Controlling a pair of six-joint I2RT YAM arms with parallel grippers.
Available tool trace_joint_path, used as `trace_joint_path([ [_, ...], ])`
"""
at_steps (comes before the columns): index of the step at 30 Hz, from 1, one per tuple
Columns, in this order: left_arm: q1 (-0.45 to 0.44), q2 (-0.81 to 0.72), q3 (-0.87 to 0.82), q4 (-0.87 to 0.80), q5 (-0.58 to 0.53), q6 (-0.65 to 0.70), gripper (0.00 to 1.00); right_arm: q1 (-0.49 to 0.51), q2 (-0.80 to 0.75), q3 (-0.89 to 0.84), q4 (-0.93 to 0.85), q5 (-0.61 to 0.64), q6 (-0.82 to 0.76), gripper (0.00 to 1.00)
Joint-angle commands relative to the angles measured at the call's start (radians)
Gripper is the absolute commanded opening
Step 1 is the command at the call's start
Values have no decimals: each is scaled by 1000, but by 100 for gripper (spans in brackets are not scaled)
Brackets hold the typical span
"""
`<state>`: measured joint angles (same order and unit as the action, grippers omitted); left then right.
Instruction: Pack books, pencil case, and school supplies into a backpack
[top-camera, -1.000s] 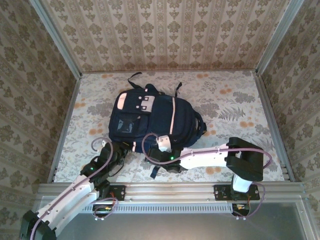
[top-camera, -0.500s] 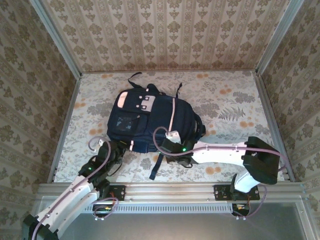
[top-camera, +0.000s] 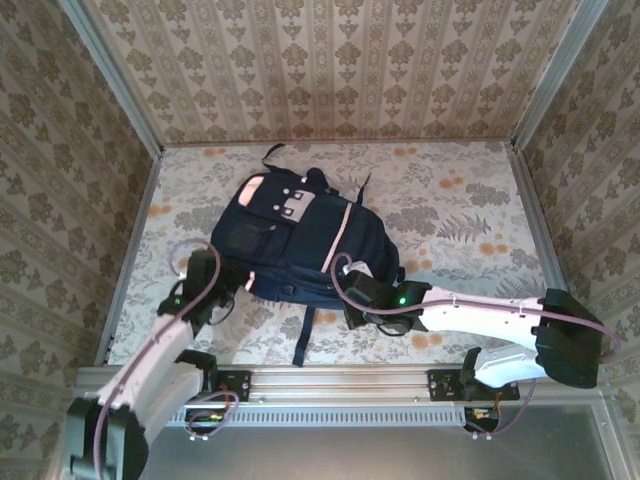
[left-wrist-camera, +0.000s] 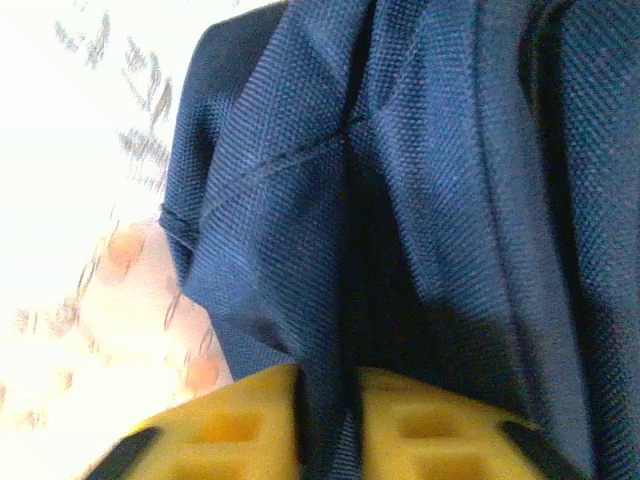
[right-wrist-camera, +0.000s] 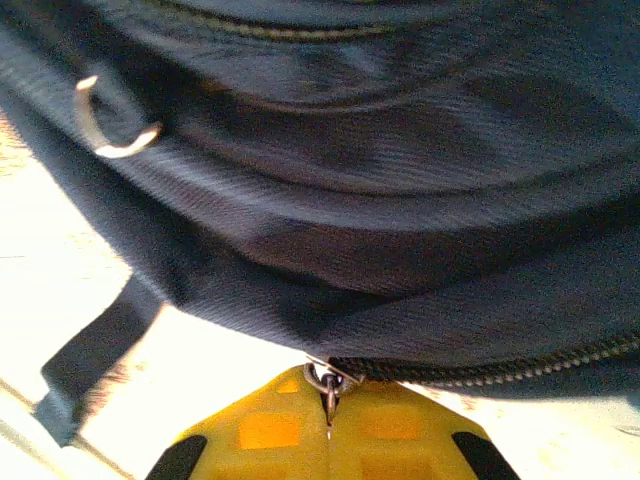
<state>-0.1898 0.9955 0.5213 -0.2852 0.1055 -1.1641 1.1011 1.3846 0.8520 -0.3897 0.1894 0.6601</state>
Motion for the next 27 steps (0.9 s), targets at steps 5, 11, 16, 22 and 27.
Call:
trace_joint_path([
  [5, 84, 40, 137, -25, 256, 115, 59, 73, 219, 232, 107, -16, 63, 0],
  [11, 54, -294, -57, -76, 212, -88, 62, 82, 285, 253, 217, -33, 151, 0],
  [16, -35, -455, -207, -39, 158, -253, 61, 82, 301, 264, 250, -41, 168, 0],
  [22, -211, -443, -268, 52, 27, -331, 58, 82, 309, 256, 262, -41, 189, 0],
  [27, -321, -367, -286, 156, -45, -358, 56, 83, 314, 245, 278, -48, 203, 0],
])
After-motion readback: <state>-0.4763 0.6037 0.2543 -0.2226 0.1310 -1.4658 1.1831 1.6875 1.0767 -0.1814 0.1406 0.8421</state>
